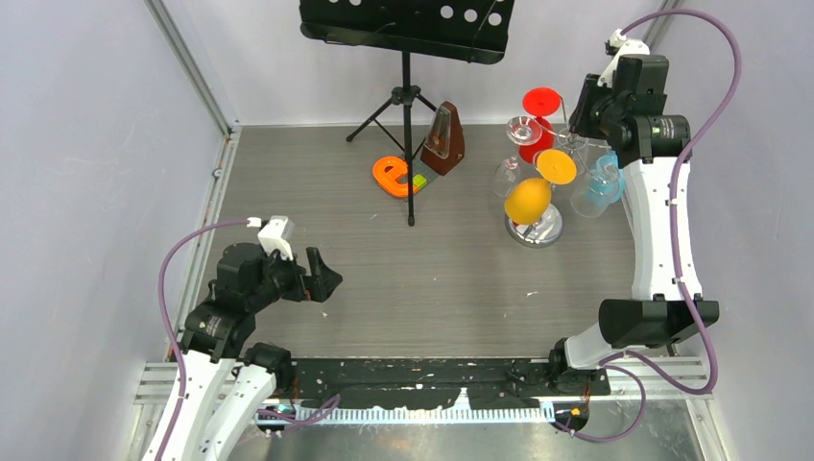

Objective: Take the wine glass off the wine glass rack
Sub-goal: Pick up the wine rack from the center of the board.

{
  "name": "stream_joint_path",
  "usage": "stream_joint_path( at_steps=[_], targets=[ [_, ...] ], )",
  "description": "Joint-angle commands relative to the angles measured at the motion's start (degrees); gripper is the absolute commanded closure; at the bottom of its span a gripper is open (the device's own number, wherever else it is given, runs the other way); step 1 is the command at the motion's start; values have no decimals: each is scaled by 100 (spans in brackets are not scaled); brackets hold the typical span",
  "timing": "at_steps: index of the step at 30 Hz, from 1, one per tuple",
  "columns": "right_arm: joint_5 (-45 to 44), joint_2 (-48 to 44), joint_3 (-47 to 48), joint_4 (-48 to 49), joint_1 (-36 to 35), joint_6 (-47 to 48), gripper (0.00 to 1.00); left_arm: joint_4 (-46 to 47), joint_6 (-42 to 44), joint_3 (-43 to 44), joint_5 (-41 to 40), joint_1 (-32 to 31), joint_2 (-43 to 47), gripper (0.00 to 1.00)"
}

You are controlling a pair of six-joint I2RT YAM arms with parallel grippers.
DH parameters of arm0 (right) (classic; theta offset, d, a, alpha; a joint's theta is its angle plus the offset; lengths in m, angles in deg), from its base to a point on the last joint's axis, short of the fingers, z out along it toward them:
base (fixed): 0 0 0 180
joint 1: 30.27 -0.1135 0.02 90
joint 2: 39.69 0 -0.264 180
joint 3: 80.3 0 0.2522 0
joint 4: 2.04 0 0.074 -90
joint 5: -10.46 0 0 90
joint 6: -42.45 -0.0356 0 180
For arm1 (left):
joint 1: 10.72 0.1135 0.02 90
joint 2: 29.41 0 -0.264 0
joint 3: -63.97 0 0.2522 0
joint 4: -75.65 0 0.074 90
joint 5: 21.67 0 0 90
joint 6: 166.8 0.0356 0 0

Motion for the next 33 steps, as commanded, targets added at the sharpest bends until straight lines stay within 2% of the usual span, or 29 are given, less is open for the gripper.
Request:
stream_joint_path(
  at_steps=[1, 5, 9, 15, 25, 33],
  targets=[
    [-3, -20, -88, 71, -37, 65, 71, 118, 84, -1, -21, -23, 63, 1],
    [-26, -41, -121, 121, -50, 66, 78, 118, 83, 5, -29, -27, 59, 1],
    [-51, -41, -130, 118, -64, 66, 80, 118, 89, 2, -42, -35, 59, 1],
    [-184, -49, -121, 150, -83, 79, 94, 113, 86, 5, -49, -36, 54, 1],
    [-466, -319, -263, 503, -86, 93, 94, 108, 83, 8, -65, -36, 49, 1],
    [-622, -461, -77, 565, -415, 174, 94, 100, 83, 8, -69, -36, 43, 1]
  ],
)
